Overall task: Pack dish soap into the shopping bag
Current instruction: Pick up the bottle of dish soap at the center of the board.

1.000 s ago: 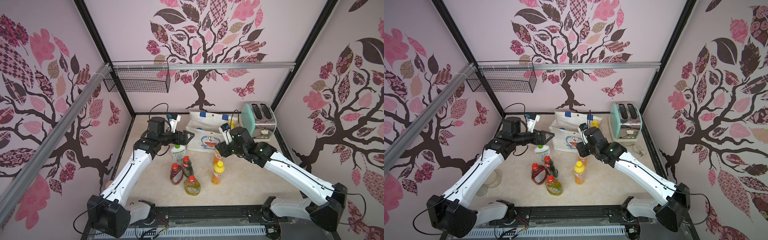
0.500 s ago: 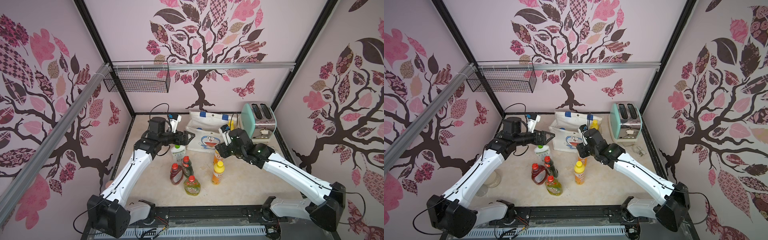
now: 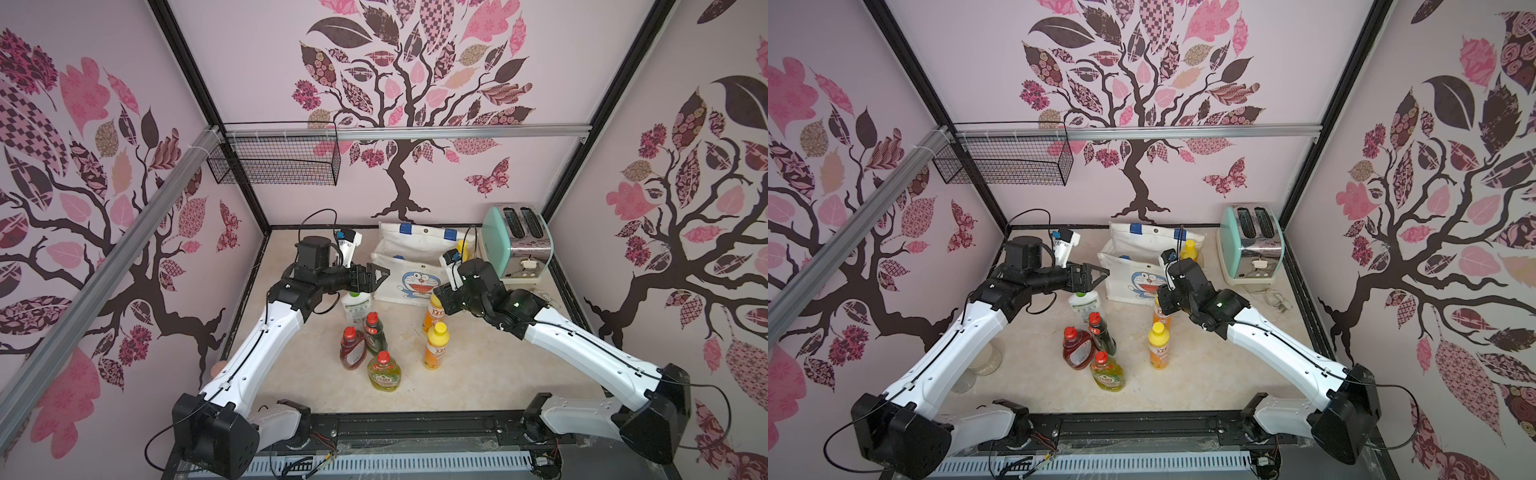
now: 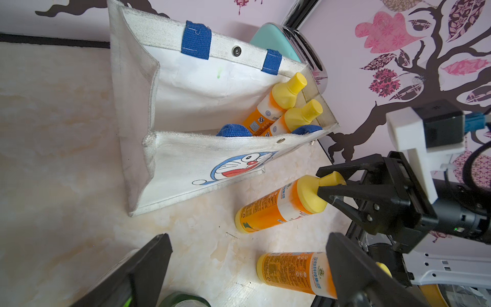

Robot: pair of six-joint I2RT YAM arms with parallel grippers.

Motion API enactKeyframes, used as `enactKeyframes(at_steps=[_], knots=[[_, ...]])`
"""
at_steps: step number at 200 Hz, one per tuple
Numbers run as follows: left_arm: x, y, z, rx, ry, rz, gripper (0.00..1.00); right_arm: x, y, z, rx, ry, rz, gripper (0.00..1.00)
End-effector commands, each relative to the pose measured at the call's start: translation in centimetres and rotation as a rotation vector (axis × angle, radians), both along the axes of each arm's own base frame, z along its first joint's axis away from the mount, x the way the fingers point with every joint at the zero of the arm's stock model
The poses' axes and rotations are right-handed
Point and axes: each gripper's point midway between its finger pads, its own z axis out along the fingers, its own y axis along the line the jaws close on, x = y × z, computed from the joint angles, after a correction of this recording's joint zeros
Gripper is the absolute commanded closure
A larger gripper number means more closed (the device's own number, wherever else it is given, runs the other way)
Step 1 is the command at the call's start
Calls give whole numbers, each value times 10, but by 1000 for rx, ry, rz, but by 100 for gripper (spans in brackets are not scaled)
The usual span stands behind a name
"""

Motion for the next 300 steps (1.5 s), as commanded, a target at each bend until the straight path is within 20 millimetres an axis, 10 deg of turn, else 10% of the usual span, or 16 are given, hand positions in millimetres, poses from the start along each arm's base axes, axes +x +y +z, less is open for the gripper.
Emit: enactKeyframes(at_steps=[1,86,300], knots=[[-5,1,1,-5,-6,1,3,-6,5,-5,25,35,16,72],[-6,1,6,-7,-1,6,3,1,6,-5,-26,42,17,96],[-15,-9,35,-49,-9,-47,3,31,6,162,-43,-170,-20,100]])
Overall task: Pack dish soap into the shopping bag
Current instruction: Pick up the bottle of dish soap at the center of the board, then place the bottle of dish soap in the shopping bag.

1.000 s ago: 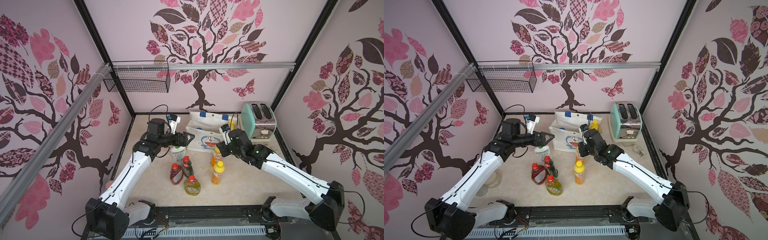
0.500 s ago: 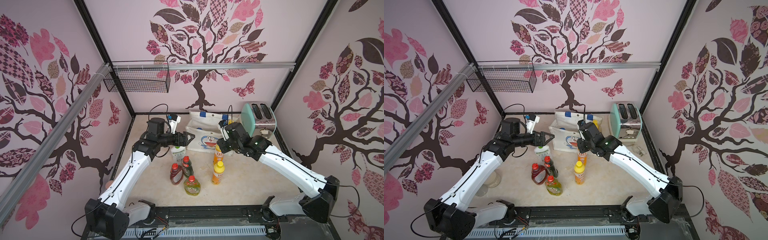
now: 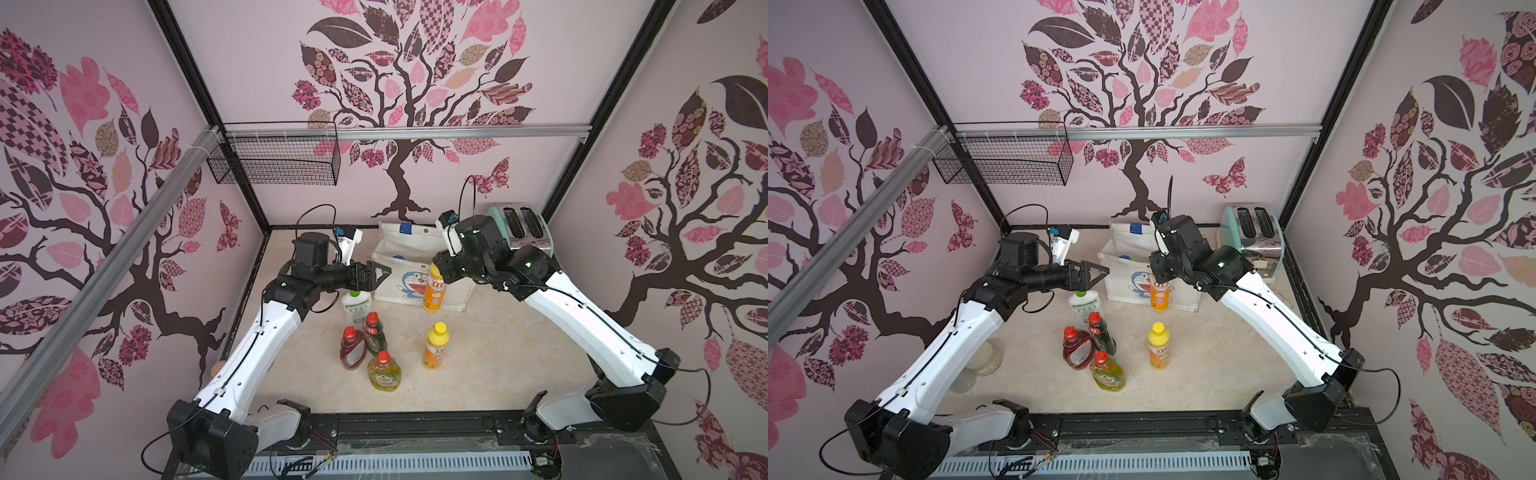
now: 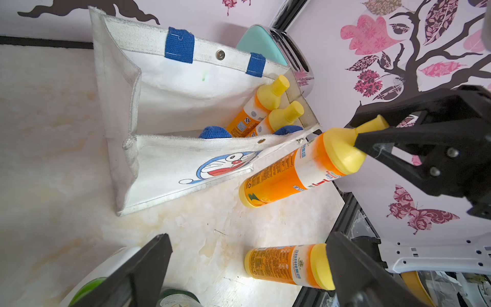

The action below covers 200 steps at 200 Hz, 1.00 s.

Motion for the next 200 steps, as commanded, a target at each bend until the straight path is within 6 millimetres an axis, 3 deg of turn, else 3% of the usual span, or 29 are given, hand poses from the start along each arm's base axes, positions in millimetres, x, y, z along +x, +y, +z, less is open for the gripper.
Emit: enactKeyframes(at_steps=[1,62,67,73,123,200], knots=[[-5,-5,15,-29,-20,-19,3,5,0,49,45,-113,-6,100],[-19,-33,8,7,-24,-64,3,20,13,94,45,-173,21,100],[-19,-33,7,6,-21,-61,3,22,15,89,32,-164,22,100],[-20,-33,7,4,-20,-61,3,23,15,100,44,-185,22,100],[-18,-31,10,10,-24,-49,3,32,21,128,56,-235,24,100],[-18,-31,9,13,-22,-43,3,46,10,162,110,-344,-47,100]])
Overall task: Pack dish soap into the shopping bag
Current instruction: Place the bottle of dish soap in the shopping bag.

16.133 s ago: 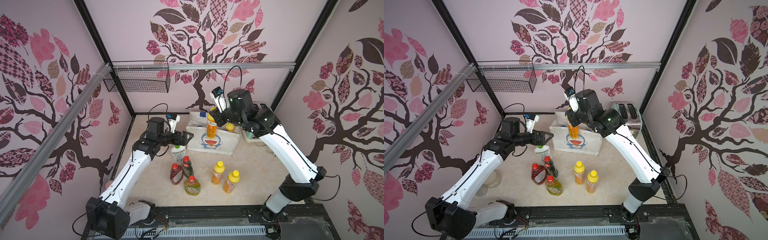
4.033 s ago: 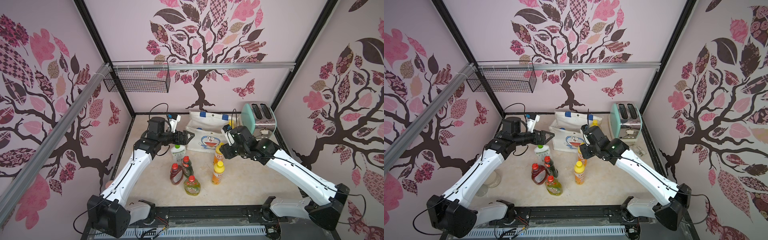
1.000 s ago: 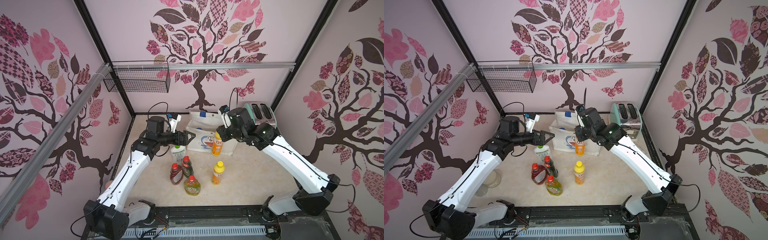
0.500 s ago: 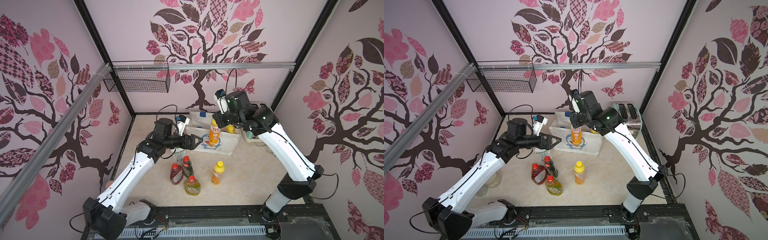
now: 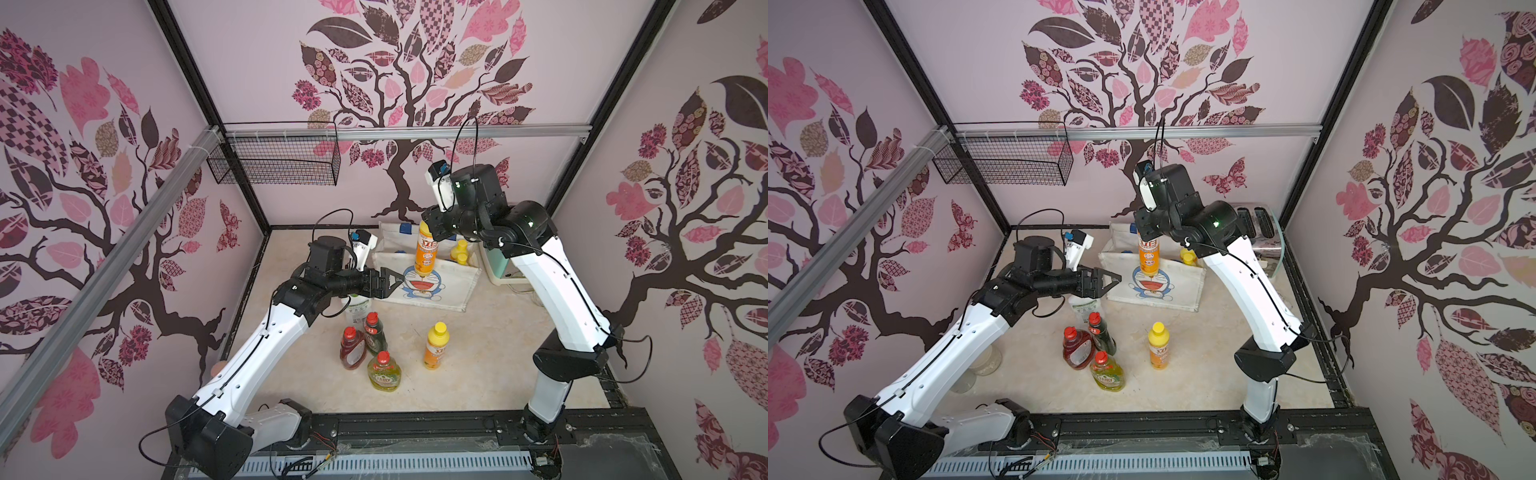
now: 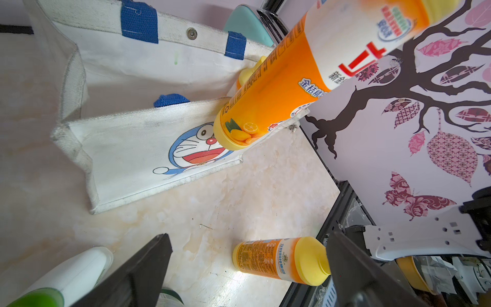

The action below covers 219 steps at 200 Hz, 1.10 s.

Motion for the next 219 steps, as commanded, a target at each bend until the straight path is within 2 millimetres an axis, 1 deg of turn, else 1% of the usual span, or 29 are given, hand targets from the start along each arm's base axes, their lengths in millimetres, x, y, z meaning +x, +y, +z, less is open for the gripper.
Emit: enactKeyframes(at_steps=[1,29,69,108,145,177,201,219], knots=[[0,-1,12,-15,-32,-3,3,2,-15,65,113,-188,-53,100],[0,-1,12,-14,-36,-7,3,0,-22,88,156,-255,-72,100],[0,0,13,-6,-41,-3,3,-6,-33,114,201,-328,-98,100],[0,0,17,-11,-47,-6,3,-4,-41,125,187,-383,-133,100],[-1,1,16,-7,-45,-2,3,3,-42,123,156,-396,-152,100],[-2,2,16,-9,-42,1,3,21,-37,102,98,-380,-166,100],[-3,4,16,-6,-46,8,3,32,-33,89,95,-372,-162,100],[-3,5,15,-5,-43,13,3,41,-36,79,109,-349,-163,100]])
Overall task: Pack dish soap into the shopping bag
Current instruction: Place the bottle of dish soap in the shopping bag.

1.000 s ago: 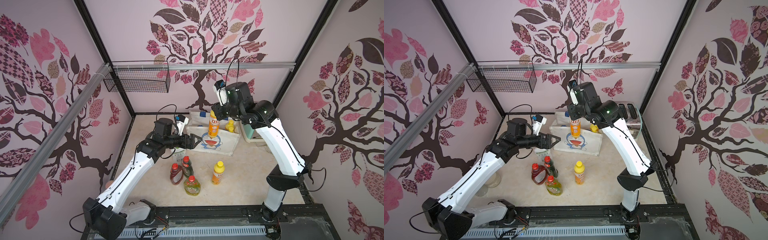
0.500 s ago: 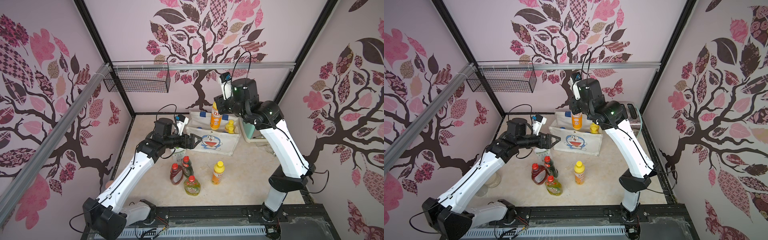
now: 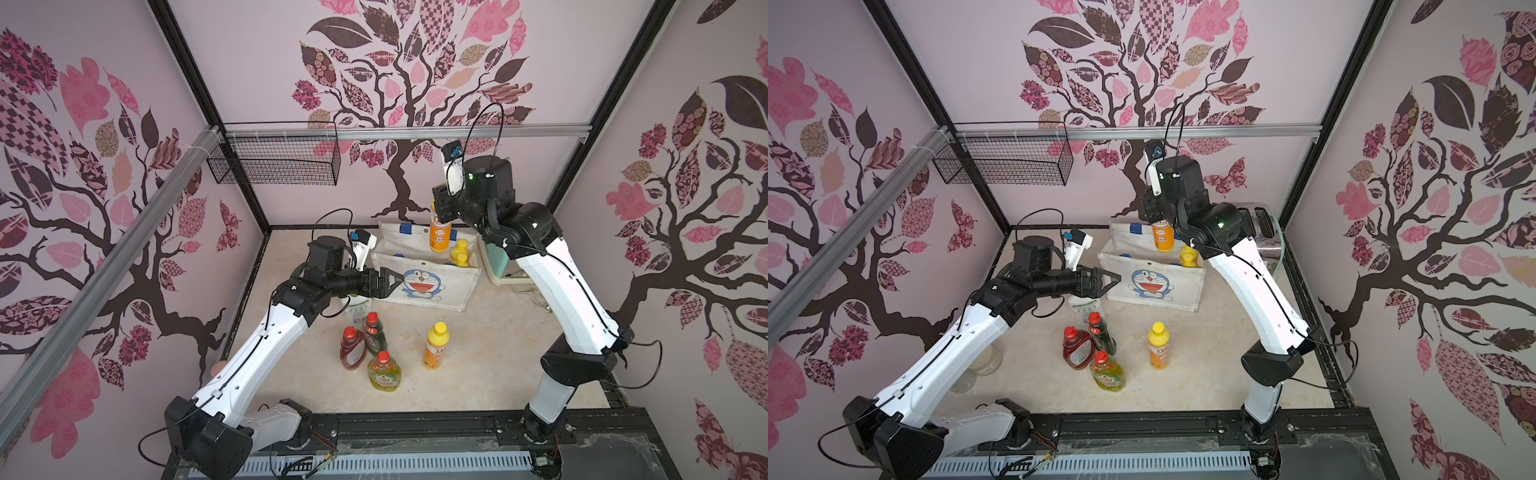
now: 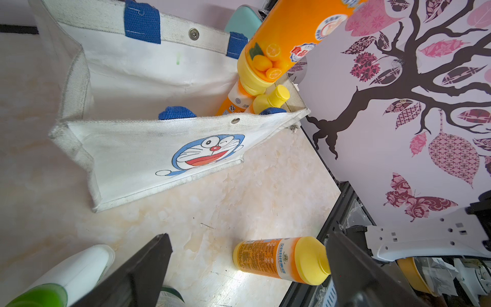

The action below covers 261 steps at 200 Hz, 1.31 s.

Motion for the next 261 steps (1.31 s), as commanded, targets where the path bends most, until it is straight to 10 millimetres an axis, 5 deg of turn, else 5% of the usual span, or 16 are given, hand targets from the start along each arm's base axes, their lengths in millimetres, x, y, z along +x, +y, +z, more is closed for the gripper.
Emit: enactKeyframes(at_steps=[1,80,261], knots=[[-3,3,13,-7,-40,6,3,5,-12,43,110,-129,-16,100],[-1,2,5,-15,-22,18,3,44,-30,-20,141,-36,-41,100],[-1,4,-6,3,-14,19,3,83,-42,-138,160,127,-101,100]])
